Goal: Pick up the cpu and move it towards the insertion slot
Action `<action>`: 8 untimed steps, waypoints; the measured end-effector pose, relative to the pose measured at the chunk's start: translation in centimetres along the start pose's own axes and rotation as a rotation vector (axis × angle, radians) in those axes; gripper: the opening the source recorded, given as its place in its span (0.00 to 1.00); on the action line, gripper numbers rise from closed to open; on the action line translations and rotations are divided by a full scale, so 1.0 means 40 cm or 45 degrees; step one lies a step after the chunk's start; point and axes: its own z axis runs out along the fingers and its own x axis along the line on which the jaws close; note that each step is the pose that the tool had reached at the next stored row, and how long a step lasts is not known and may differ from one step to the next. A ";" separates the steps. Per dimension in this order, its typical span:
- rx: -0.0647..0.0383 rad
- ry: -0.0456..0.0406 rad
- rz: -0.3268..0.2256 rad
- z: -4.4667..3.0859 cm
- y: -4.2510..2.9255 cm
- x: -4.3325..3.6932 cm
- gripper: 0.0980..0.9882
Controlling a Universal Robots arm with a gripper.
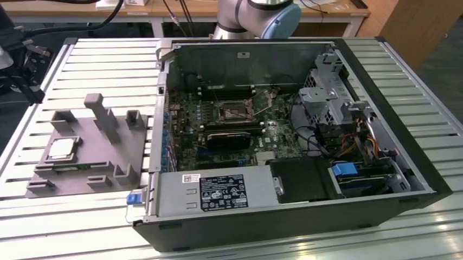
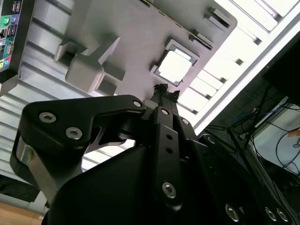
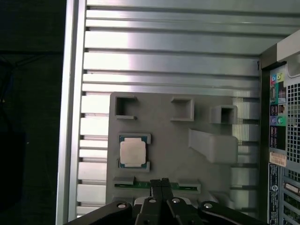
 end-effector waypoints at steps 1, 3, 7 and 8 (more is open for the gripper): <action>0.000 0.000 0.000 0.004 0.000 0.001 0.00; 0.000 0.000 0.000 0.012 0.000 0.002 0.00; 0.000 -0.004 0.000 0.028 -0.001 0.006 0.00; 0.000 -0.007 0.000 0.032 -0.001 0.007 0.00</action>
